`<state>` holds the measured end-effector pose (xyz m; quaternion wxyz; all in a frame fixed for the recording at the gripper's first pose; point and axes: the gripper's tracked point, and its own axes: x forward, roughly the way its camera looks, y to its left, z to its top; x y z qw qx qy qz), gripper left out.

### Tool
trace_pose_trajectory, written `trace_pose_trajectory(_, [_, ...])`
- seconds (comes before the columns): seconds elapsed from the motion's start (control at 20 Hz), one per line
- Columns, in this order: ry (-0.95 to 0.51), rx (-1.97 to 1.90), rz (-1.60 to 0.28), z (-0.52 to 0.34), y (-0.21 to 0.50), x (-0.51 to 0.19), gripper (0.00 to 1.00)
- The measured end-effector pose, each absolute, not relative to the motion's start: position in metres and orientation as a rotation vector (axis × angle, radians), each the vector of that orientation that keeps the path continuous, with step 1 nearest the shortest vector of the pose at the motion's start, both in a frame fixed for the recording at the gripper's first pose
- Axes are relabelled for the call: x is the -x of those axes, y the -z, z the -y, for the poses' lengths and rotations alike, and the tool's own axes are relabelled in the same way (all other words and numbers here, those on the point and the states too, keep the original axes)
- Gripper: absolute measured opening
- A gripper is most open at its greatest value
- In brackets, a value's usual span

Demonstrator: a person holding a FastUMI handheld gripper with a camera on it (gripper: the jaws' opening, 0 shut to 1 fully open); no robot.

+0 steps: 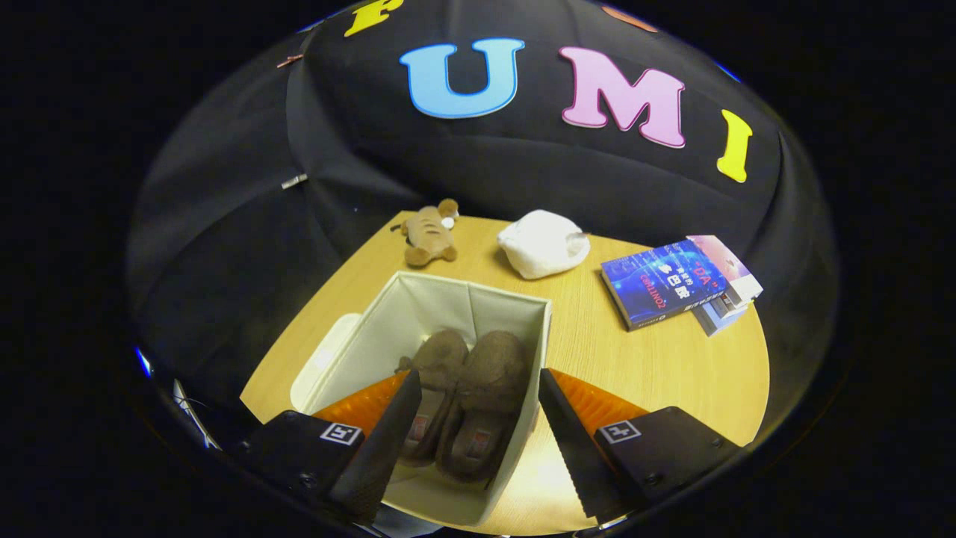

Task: Open the storage box then place both shoes into the box .Put the left shoe in first, then the right shoe, with the right side of both shoes facing outward in a uniform manner.

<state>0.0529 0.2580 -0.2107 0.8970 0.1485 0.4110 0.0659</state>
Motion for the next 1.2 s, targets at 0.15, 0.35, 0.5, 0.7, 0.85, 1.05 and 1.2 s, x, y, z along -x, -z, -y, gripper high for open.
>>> trace_pose_trajectory(0.15, [-0.096, -0.322, -0.733, -0.215, 0.186, -0.058, 0.99])
trace_pose_trajectory(0.35, [-0.021, -0.291, -0.590, -0.145, 0.155, -0.060, 0.98])
trace_pose_trajectory(0.5, [0.027, -0.252, -0.517, -0.099, 0.139, -0.054, 0.98])
trace_pose_trajectory(0.7, [0.077, -0.193, -0.459, -0.049, 0.128, -0.040, 0.98])
trace_pose_trajectory(0.85, [0.117, -0.175, -0.436, -0.022, 0.125, -0.029, 0.98])
trace_pose_trajectory(1.05, [0.149, -0.163, -0.425, -0.002, 0.127, -0.024, 0.98])
trace_pose_trajectory(1.2, [0.154, -0.171, -0.429, 0.003, 0.128, -0.025, 0.98])
